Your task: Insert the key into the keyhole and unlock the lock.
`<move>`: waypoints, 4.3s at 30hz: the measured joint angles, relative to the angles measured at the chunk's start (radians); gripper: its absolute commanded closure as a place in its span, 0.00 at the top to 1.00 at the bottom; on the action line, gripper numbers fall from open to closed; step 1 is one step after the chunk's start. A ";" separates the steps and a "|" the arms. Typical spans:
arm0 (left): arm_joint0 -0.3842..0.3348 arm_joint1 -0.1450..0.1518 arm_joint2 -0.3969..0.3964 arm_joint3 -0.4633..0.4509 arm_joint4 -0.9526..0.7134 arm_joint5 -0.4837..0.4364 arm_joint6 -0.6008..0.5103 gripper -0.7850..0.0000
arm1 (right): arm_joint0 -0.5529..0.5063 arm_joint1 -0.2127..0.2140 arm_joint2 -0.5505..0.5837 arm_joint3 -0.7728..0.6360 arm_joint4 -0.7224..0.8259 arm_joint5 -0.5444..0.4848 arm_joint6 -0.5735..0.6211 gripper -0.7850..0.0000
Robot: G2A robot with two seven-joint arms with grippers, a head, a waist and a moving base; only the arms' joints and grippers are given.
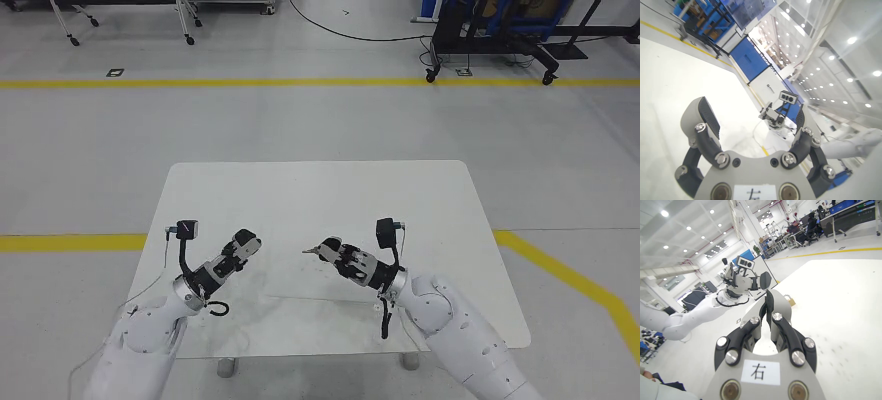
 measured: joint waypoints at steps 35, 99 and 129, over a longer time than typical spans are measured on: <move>-0.034 0.019 0.105 0.004 0.046 0.003 -0.083 0.18 | 0.192 -0.050 -0.178 0.263 0.398 -0.161 0.233 0.00; -0.027 0.077 -0.046 -0.044 0.550 -0.067 0.131 1.00 | 0.204 -0.013 -0.115 0.320 0.674 -0.206 0.457 0.00; -0.053 0.069 0.076 0.039 1.344 0.205 0.276 0.00 | 0.204 -0.014 -0.116 0.320 0.675 -0.205 0.459 0.00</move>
